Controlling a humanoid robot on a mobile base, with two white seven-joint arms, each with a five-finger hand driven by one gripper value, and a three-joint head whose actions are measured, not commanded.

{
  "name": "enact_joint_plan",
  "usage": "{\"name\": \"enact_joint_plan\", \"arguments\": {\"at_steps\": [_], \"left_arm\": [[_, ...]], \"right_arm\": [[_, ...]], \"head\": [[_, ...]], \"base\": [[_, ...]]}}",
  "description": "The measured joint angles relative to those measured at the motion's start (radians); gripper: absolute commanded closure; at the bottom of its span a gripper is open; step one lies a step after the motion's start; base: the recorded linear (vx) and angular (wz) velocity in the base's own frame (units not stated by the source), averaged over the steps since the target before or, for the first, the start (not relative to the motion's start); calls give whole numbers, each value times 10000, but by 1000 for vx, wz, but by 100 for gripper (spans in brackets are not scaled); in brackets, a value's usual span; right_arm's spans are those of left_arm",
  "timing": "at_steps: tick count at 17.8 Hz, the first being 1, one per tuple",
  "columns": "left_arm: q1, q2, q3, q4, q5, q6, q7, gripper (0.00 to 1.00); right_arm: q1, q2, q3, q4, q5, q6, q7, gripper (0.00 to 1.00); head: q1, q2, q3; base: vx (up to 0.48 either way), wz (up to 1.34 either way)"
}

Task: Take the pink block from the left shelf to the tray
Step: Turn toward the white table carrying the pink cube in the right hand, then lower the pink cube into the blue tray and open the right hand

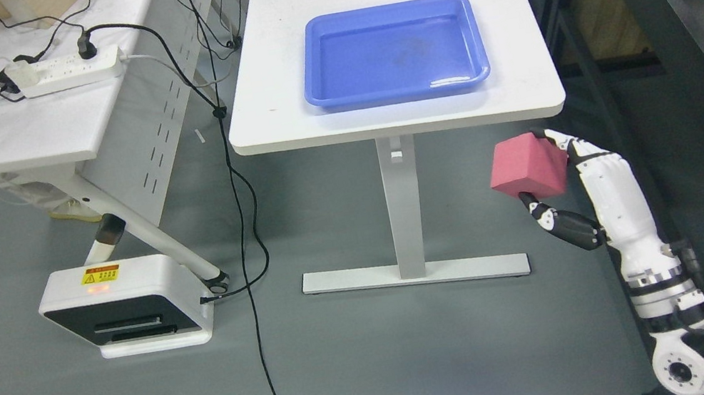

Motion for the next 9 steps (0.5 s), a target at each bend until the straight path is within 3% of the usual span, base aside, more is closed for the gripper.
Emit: {"name": "enact_joint_plan", "arguments": {"at_steps": [5, 9], "left_arm": [[0, 0, 0, 0, 0, 0, 0, 0], [0, 0, 0, 0, 0, 0, 0, 0]], "right_arm": [[11, 0, 213, -2, 27, -257, 134, 97], [-19, 0, 382, -2, 74, -330, 1090, 97]], "head": [[0, 0, 0], [0, 0, 0]], "base": [[262, 62], [249, 3]]}}
